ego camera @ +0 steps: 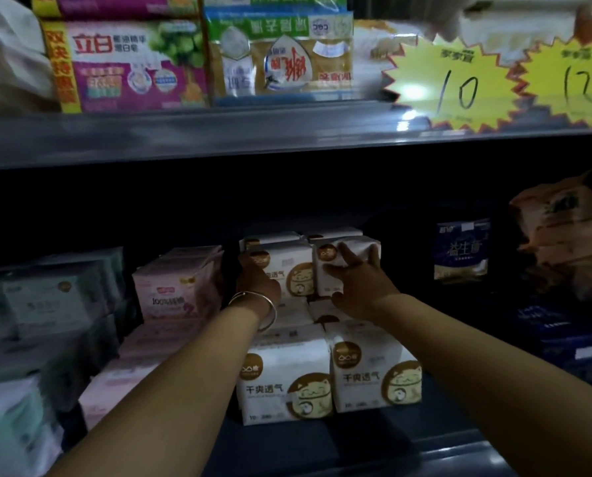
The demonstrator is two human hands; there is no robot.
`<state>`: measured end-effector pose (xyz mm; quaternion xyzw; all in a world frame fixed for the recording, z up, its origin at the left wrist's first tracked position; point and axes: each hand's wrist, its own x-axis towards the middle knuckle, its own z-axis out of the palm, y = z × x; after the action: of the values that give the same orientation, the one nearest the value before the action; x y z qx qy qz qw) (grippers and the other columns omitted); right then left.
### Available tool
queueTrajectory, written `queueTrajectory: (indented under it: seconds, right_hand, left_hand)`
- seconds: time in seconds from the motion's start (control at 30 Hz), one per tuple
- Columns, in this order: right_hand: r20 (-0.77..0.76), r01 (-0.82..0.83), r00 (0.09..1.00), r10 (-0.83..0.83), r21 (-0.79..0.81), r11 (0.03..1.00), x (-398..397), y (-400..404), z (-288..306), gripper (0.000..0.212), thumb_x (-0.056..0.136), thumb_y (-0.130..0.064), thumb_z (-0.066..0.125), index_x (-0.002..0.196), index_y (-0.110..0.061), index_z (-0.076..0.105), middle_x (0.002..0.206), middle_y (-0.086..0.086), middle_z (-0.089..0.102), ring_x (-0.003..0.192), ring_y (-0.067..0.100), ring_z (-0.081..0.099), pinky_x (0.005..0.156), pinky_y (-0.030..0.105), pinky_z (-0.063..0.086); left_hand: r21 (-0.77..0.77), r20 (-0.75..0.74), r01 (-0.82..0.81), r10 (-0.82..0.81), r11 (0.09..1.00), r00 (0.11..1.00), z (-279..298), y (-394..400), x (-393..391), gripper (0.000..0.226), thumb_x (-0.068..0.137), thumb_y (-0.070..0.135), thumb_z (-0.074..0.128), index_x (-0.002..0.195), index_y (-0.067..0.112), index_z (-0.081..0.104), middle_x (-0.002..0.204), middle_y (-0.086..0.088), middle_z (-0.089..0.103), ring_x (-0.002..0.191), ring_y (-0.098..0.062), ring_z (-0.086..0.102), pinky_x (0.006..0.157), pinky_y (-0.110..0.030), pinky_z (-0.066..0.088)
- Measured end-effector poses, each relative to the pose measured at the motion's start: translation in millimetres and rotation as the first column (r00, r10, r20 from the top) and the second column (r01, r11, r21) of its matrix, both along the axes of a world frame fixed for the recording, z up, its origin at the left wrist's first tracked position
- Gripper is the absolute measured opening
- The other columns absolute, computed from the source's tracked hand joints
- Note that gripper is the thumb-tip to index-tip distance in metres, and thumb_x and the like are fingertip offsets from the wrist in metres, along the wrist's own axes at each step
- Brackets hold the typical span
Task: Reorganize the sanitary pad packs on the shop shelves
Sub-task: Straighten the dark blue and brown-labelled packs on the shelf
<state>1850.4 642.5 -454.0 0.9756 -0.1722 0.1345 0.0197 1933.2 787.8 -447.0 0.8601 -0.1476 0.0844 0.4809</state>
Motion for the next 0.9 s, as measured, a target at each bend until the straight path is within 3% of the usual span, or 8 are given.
queueTrajectory:
  seconds: [0.13,0.23,0.33,0.4,0.57,0.73,0.8,0.9]
  right_hand:
    - [0.086,-0.007,0.996,0.002,0.055,0.998,-6,-3,4,0.054,0.093,-0.041,0.046,0.144,-0.041,0.028,0.158,-0.011,-0.007,0.142,0.041,-0.015,0.115,0.058,0.004]
    - [0.166,-0.021,0.986,-0.020,0.239,0.971,-7,-3,8,0.047,0.091,-0.041,0.052,0.137,-0.041,0.043,0.157,-0.018,0.001,0.142,0.043,-0.014,0.112,0.064,0.005]
    - [0.204,-0.070,0.979,0.021,0.238,0.969,3,-6,4,0.045,0.087,-0.045,0.054,0.132,-0.040,0.049,0.158,-0.015,0.005,0.143,0.040,0.000,0.115,0.056,0.010]
    - [0.223,-0.094,0.973,0.052,0.183,0.979,7,-7,2,0.046,0.088,-0.044,0.054,0.133,-0.038,0.049,0.159,-0.011,0.006,0.145,0.035,0.003,0.117,0.051,0.003]
    - [0.223,-0.121,0.971,0.083,0.163,0.979,12,0,1,0.049,0.090,-0.040,0.051,0.138,-0.034,0.045,0.159,-0.009,0.002,0.146,0.031,-0.003,0.114,0.046,-0.016]
    - [0.151,-0.099,0.986,0.074,0.167,0.981,14,-4,-2,0.054,0.089,-0.043,0.049,0.141,-0.040,0.036,0.159,-0.011,-0.003,0.144,0.036,-0.012,0.116,0.049,-0.009]
    - [0.100,-0.080,0.993,0.068,0.118,0.990,11,-3,-3,0.055,0.090,-0.045,0.046,0.142,-0.042,0.031,0.159,-0.010,-0.006,0.145,0.035,-0.012,0.117,0.052,-0.006]
    - [0.044,-0.062,0.997,0.059,0.059,0.996,2,3,3,0.054,0.092,-0.044,0.044,0.144,-0.041,0.028,0.158,-0.009,-0.010,0.146,0.031,-0.007,0.117,0.052,-0.002]
  left_hand:
    - [0.057,0.088,-0.045,0.040,0.997,0.995,5,2,-13,0.062,0.096,0.002,0.043,0.149,0.012,0.014,0.150,-0.014,0.025,0.136,-0.028,0.030,0.092,-0.019,0.018]
    - [0.021,0.106,-0.022,0.020,1.000,0.994,6,1,-9,0.062,0.095,0.000,0.041,0.149,0.018,0.018,0.149,-0.014,0.030,0.135,-0.029,0.033,0.100,-0.024,0.023]
    - [-0.223,-0.017,-0.028,0.025,0.975,1.000,6,0,-5,0.058,0.095,0.001,0.043,0.147,0.016,0.026,0.146,-0.015,0.035,0.134,-0.031,0.035,0.105,-0.031,0.029]
    - [-0.504,-0.070,0.001,-0.042,0.864,0.997,5,-4,4,0.045,0.093,0.011,0.054,0.137,0.005,0.046,0.135,-0.018,0.050,0.124,-0.036,0.048,0.104,-0.041,0.036]
    - [-0.777,-0.097,-0.040,-0.055,0.629,0.994,5,-9,19,0.041,0.085,0.029,0.067,0.119,0.007,0.059,0.108,-0.014,0.065,0.083,-0.030,0.064,0.066,-0.026,0.050]
    - [-0.640,-0.052,-0.018,-0.020,0.768,0.998,4,-10,28,0.030,0.091,0.023,0.059,0.118,0.010,0.063,0.117,-0.013,0.062,0.108,-0.027,0.059,0.099,-0.035,0.047]
    - [-0.535,-0.022,-0.009,-0.003,0.845,1.000,5,-8,25,0.028,0.096,0.008,0.048,0.123,0.007,0.058,0.114,-0.009,0.058,0.111,-0.022,0.056,0.087,-0.017,0.046]
    - [-0.316,0.093,0.040,-0.011,0.948,0.996,4,0,15,0.048,0.094,-0.008,0.039,0.139,0.010,0.043,0.139,-0.010,0.044,0.128,-0.024,0.044,0.085,-0.021,0.042]
